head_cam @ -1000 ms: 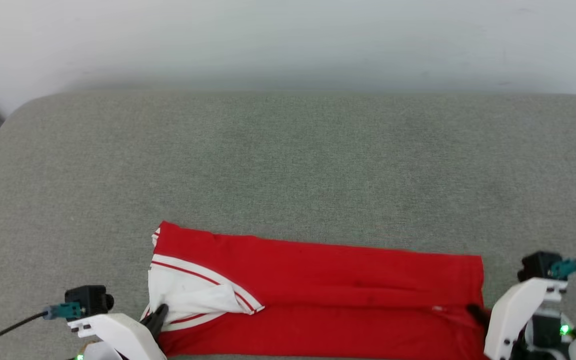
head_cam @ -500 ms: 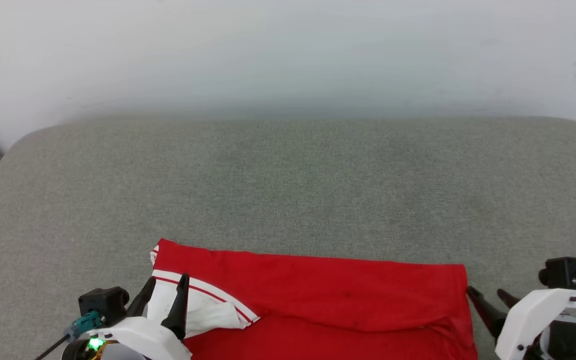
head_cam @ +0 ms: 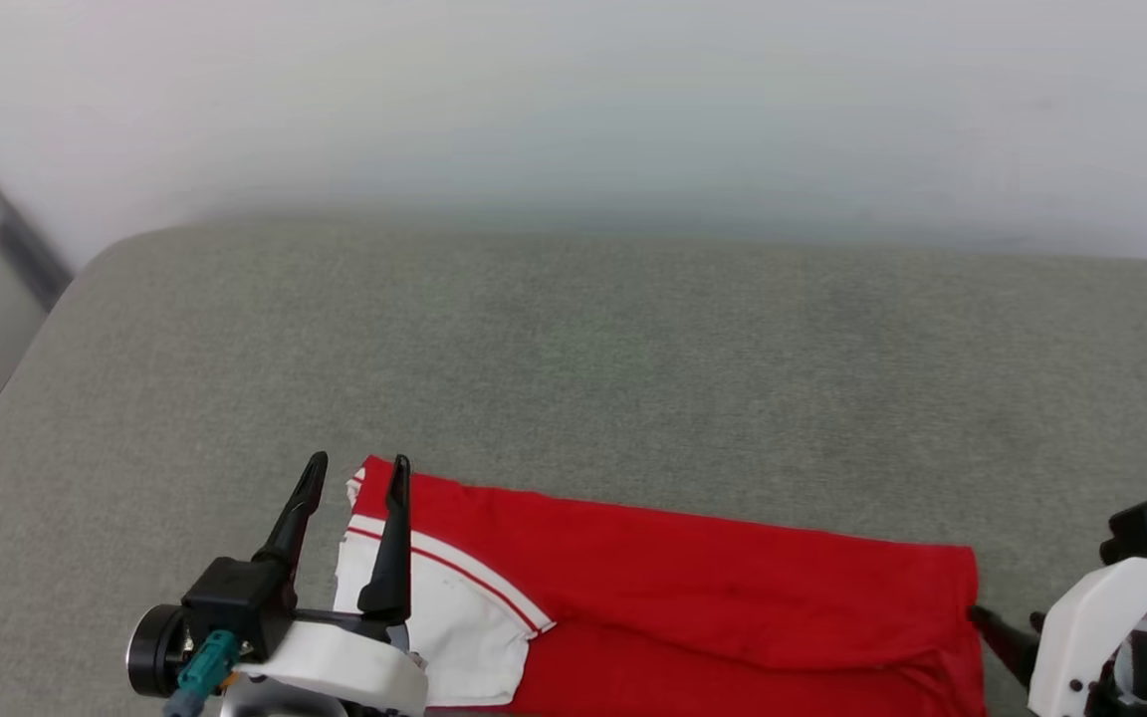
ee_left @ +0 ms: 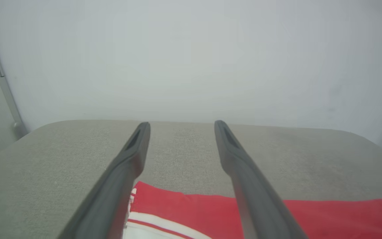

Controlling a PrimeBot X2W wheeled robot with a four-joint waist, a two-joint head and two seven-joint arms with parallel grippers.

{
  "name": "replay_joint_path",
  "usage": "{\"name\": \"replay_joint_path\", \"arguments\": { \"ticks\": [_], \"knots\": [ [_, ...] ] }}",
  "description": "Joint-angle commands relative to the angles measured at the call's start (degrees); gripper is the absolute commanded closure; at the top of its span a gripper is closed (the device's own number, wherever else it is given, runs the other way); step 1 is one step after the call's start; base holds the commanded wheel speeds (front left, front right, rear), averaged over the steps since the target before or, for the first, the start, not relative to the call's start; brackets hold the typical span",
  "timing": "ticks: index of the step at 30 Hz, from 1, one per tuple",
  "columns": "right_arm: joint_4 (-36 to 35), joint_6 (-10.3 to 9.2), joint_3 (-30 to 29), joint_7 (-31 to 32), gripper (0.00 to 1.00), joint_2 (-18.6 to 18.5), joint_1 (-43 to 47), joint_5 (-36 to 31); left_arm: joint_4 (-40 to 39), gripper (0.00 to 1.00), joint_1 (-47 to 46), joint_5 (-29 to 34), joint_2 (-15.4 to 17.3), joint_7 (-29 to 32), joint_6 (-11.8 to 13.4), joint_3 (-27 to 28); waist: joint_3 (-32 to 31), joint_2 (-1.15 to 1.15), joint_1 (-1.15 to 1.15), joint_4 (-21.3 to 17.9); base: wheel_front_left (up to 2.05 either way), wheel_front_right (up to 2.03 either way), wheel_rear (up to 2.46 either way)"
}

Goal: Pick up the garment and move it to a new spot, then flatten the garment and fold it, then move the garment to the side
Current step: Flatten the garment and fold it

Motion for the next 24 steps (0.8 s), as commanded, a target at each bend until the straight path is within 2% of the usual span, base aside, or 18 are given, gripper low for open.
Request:
{"name": "replay_joint_path", "arguments": {
  "ticks": [1,5,12,14,15,16,24],
  "knots": [
    [0.60,-0.05,-0.12,0.50,0.00,0.62,-0.35,-0.43,-0.63,0.00,0.36,0.81,-0.38,-0.32,0.35,-0.13,1.25,0.00,0.00,1.11,0.00,0.00,0.00],
    [3.75,-0.05,-0.38,1.10,0.00,2.64,-2.24,-0.46,-2.41,0.00,0.37,3.24,-1.05,-0.31,0.91,-0.33,3.78,0.00,0.00,2.18,0.00,0.00,0.00],
    [13.72,-0.05,2.18,1.81,0.00,5.12,-3.33,1.19,-1.84,0.00,0.39,4.32,-3.23,-0.26,-0.24,0.61,5.65,0.00,0.00,2.92,0.00,0.00,0.00],
    [15.76,-0.04,3.11,1.49,0.67,5.44,-3.93,2.09,-1.56,0.00,0.41,4.42,-3.85,-0.26,-0.80,0.99,5.72,0.00,0.00,2.95,0.00,0.00,0.00],
    [16.31,-0.04,3.50,1.08,0.88,5.56,-4.31,2.56,-1.28,0.00,0.51,4.64,-3.87,-0.26,-0.98,1.10,5.71,0.00,0.00,2.86,0.00,0.00,0.00],
    [16.58,-0.02,3.94,0.70,1.00,5.42,-4.92,2.95,-0.95,0.00,0.71,4.72,-3.90,-0.26,-1.17,1.26,5.66,0.00,0.00,2.72,0.00,0.00,0.00],
    [14.98,-0.05,5.69,-1.87,1.00,0.12,-8.27,4.27,1.34,0.00,2.10,4.81,-3.22,-0.27,-1.29,1.82,2.77,0.00,0.00,1.14,0.00,0.00,0.00]
  ]
}}
